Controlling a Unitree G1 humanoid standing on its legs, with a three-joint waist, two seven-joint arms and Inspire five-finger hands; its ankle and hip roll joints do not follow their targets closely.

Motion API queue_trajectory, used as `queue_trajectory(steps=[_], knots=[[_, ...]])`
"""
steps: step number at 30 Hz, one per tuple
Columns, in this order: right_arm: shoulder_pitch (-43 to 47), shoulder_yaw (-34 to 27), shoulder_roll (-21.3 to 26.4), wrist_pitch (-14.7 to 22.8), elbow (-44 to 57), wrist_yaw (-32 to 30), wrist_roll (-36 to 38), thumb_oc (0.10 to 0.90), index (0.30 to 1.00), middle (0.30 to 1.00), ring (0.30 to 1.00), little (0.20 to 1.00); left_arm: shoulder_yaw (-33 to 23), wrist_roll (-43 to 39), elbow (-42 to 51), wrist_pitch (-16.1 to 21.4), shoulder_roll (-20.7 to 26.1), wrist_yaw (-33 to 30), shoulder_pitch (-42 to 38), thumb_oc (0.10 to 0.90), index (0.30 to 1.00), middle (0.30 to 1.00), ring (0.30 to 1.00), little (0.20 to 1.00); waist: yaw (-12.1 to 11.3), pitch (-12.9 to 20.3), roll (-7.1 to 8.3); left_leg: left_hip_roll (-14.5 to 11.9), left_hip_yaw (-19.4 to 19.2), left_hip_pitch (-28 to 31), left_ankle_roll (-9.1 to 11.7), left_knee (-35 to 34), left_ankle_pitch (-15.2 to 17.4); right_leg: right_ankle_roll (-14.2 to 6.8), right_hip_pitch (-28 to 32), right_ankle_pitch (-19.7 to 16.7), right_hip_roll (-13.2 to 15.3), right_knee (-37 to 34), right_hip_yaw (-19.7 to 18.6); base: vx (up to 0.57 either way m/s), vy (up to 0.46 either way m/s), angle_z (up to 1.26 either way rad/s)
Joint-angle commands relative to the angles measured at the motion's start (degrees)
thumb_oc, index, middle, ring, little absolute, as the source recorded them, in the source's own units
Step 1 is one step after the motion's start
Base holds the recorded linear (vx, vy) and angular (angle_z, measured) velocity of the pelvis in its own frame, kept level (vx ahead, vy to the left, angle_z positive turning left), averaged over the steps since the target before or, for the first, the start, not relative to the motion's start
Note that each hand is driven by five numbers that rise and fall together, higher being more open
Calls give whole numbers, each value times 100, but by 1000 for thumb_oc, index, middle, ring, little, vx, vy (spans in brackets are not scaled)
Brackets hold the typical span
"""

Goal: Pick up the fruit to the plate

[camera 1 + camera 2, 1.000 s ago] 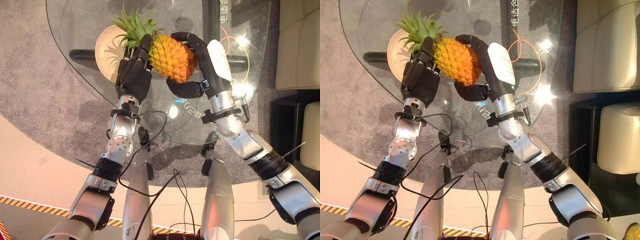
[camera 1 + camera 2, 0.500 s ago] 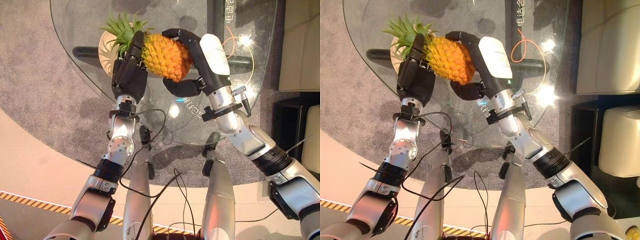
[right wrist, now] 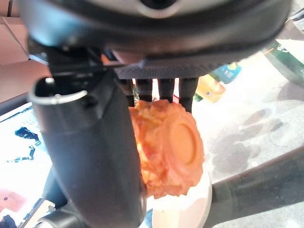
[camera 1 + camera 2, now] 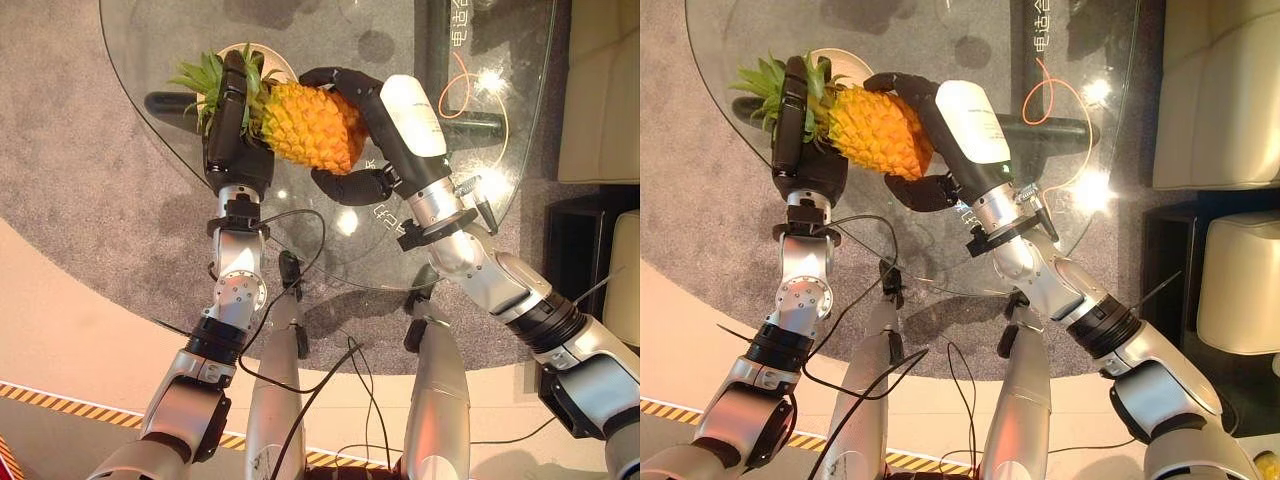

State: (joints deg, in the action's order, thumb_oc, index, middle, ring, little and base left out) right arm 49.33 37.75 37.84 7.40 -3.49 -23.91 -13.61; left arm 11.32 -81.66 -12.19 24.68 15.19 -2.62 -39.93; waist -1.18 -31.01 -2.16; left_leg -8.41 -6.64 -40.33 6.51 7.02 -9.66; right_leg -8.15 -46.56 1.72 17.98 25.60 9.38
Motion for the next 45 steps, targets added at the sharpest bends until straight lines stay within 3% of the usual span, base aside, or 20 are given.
queue_trajectory(steps=[1,16,17,20,40,45], knots=[[724,-195,-49,497,762,-193,-239,100,300,300,300,200,-122,737,1029,502,137,300,-524,100,300,300,300,200,-25,122,43,-113,320,-191,183,611,469,-321,405,-721,159,-1081,188,0,0,0],[652,-361,-101,482,688,-255,-289,100,300,300,300,200,-267,997,1013,701,100,48,-523,100,300,300,300,200,-12,122,36,-108,308,-177,185,577,459,-317,397,-716,135,-1090,172,0,0,0],[650,-363,-101,478,678,-271,-272,196,382,382,382,296,-274,1028,1011,719,99,19,-525,100,300,300,300,200,-12,122,38,-109,308,-175,187,568,455,-318,401,-716,134,-1098,171,0,0,0],[617,-426,-118,414,701,-379,-263,800,900,900,900,900,-291,1176,1004,791,112,-102,-545,100,300,300,300,200,-9,122,38,-102,313,-187,188,562,457,-318,388,-713,134,-1098,167,0,0,0],[455,-724,-184,337,614,-669,-389,800,900,900,900,900,-521,1600,867,955,82,-517,-577,100,300,300,300,200,22,122,23,-97,280,-171,186,581,476,-321,382,-696,136,-1078,125,0,0,0],[443,-778,-218,349,575,-688,-422,800,900,900,900,900,-625,1774,845,1229,24,-901,-562,100,300,300,300,200,23,122,5,-92,279,-188,187,582,472,-321,364,-691,142,-1078,115,0,0,0]])
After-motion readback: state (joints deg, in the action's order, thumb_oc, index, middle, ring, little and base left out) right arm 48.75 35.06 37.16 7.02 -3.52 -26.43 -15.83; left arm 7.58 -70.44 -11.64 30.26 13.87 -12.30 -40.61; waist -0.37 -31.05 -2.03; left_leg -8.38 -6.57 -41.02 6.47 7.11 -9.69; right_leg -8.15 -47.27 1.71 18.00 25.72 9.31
